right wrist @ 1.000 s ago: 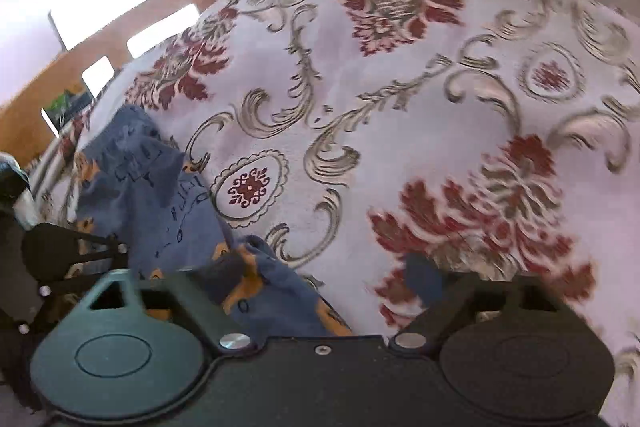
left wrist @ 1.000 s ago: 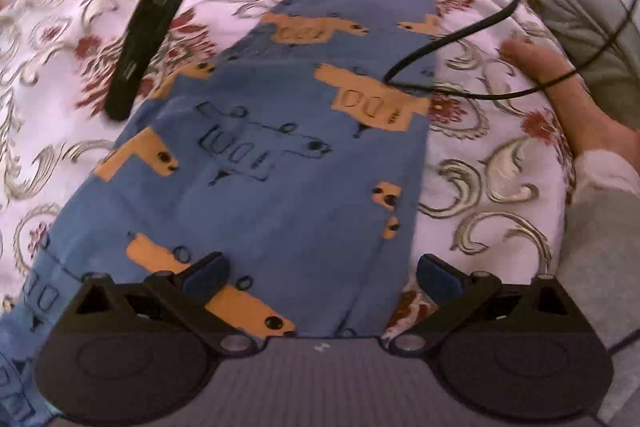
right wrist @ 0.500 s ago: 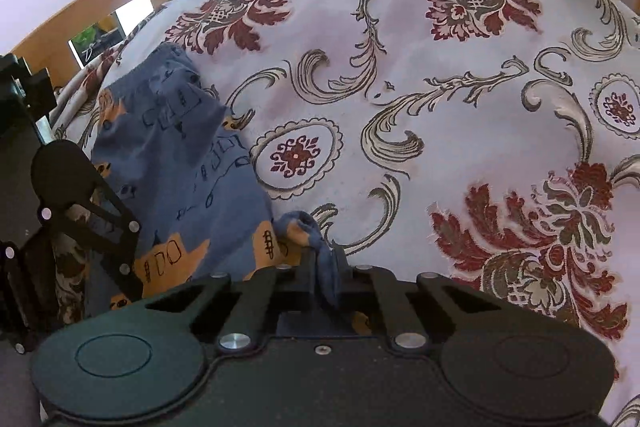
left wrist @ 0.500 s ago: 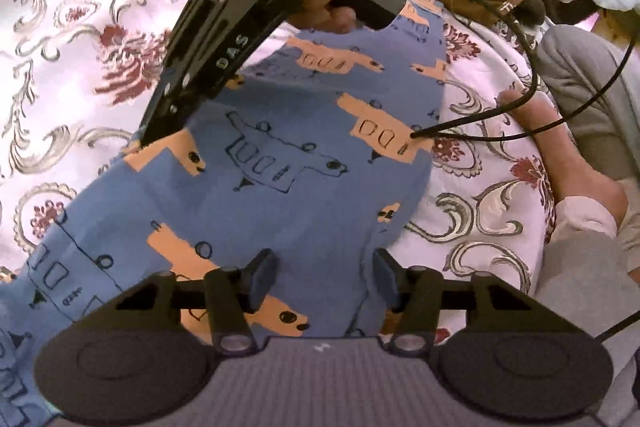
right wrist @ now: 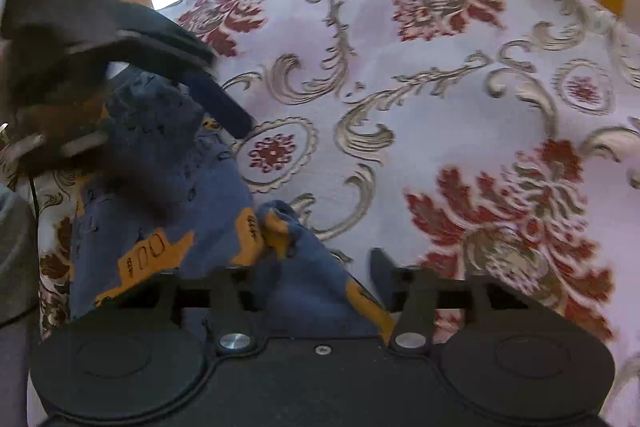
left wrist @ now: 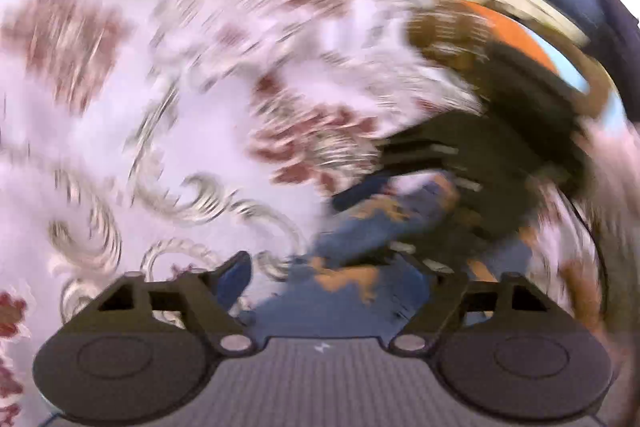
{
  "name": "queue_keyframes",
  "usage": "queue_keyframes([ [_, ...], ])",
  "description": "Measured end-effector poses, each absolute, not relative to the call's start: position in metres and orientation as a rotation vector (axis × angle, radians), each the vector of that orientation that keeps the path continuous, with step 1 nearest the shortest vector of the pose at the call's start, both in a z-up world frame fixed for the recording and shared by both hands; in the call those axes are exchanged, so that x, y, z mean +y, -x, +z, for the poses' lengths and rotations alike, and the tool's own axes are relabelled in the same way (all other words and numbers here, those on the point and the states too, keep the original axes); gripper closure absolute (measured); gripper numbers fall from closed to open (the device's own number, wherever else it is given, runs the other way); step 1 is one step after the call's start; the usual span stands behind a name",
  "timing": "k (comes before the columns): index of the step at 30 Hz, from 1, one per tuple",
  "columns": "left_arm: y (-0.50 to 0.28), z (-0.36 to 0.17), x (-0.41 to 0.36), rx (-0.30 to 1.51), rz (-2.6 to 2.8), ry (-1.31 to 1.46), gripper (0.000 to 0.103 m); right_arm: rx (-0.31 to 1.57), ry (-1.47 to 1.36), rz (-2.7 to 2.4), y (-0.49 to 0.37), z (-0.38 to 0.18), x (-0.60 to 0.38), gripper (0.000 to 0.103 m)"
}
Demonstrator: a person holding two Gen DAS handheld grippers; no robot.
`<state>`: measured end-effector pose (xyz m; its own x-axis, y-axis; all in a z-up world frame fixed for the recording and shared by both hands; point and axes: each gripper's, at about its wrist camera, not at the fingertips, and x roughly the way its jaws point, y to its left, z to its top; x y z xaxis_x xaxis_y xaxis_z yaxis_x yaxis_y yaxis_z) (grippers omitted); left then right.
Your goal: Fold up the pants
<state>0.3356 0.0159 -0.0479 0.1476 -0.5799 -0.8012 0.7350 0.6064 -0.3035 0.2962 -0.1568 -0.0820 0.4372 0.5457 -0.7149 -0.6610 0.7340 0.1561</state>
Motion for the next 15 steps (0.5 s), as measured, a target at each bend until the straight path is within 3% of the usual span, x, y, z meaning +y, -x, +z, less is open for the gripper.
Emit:
queue_keyframes([
  [8,-0.377,-0.080,-0.011,1.314,-0.957,-0.219,0.069,0.740,0.059,0.678,-0.229,-0.066,-0.179,0.041],
  [10,-0.377,-0.082,-0.018,1.330,-0.948,-0.249,0.090,0.754,0.080,0.700,-0.210,-0.072,-0.168,0.041],
  [11,-0.377,-0.082,-0.021,1.330,-0.929,-0.263,0.090,0.768,0.106,0.697,-0.203,-0.077,-0.161,0.043],
  [13,-0.375,-0.078,-0.027,1.299,-0.890,-0.281,0.092,0.798,0.171,0.675,-0.193,-0.090,-0.148,0.054],
  [15,-0.371,-0.070,-0.030,1.249,-0.870,-0.296,0.093,0.792,0.193,0.663,-0.184,-0.099,-0.140,0.072],
])
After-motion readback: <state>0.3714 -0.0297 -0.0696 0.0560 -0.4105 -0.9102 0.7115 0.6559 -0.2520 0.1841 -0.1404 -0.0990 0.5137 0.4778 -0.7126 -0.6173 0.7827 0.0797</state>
